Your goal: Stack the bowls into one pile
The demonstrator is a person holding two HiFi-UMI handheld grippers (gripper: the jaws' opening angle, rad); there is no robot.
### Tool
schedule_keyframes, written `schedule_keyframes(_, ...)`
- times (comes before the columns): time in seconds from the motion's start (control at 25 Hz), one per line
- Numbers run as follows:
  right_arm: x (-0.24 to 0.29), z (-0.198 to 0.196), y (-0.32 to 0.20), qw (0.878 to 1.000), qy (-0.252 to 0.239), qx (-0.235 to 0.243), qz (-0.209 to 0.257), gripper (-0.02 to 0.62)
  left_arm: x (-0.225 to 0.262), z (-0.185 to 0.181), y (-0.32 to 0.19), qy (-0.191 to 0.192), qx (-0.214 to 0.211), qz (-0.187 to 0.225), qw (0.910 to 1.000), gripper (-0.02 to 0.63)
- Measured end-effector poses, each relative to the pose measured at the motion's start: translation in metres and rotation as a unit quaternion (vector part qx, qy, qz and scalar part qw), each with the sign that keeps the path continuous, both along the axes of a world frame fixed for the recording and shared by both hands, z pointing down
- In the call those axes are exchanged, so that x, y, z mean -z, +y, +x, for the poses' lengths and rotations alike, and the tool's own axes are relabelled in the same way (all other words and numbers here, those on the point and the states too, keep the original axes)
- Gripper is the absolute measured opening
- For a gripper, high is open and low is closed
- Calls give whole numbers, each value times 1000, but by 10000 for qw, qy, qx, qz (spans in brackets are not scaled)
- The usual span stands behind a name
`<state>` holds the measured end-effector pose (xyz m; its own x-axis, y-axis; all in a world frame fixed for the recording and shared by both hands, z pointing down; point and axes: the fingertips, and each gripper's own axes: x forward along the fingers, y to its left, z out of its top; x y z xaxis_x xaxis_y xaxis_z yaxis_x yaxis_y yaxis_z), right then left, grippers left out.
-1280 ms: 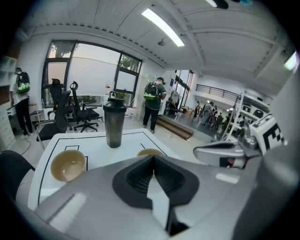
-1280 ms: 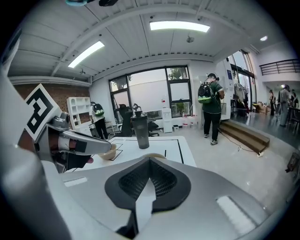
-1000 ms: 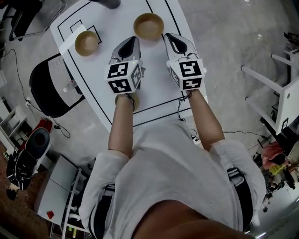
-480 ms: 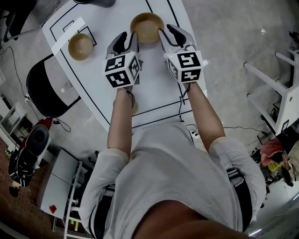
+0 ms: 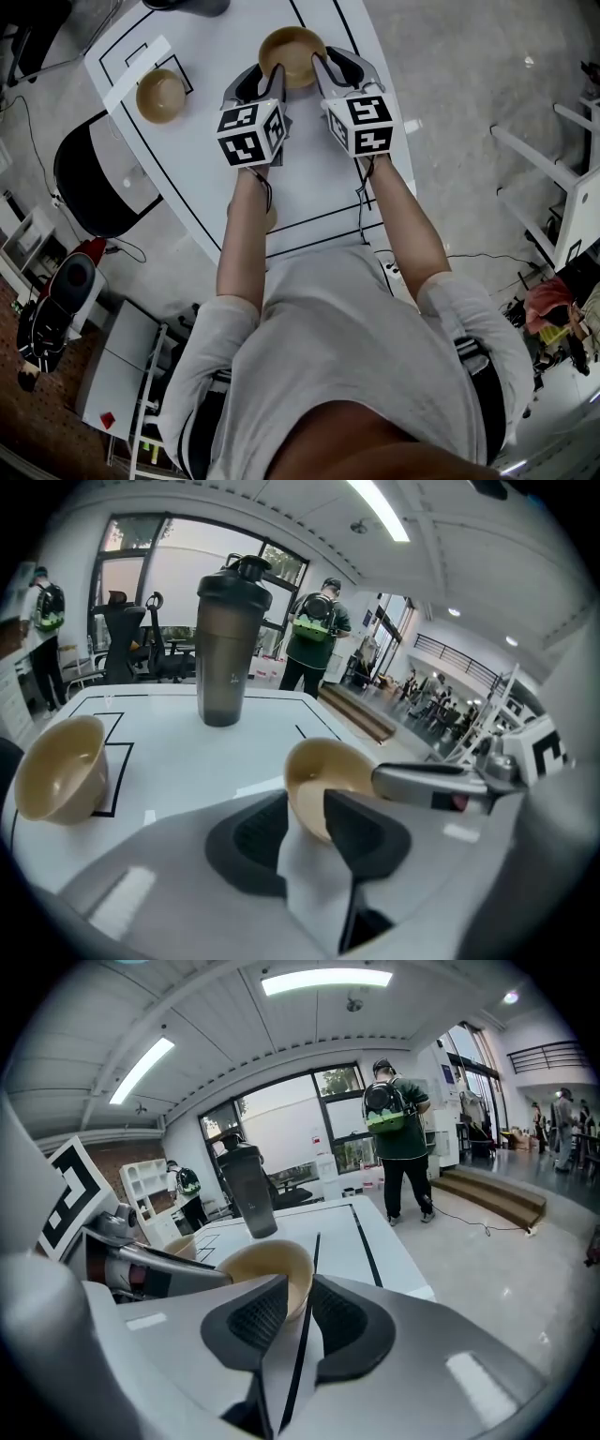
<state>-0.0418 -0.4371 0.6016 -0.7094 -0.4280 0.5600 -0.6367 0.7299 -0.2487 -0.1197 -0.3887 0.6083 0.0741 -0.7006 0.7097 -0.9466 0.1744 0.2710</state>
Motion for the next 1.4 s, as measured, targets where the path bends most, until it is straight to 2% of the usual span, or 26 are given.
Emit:
schedule_keyframes(0.44, 27, -1, 22, 9998, -40, 37, 199, 64, 30, -3, 24, -158, -36, 179, 9997, 118)
schedule_keyframes(0.88, 51, -19, 74, 9988, -88, 343, 333, 61, 52, -17, 81, -213, 181, 259, 9993, 120)
schedule_keyframes(1.4, 69, -25, 142, 9975, -126, 503, 483, 61, 70, -21, 150, -349, 224, 366, 9985, 120)
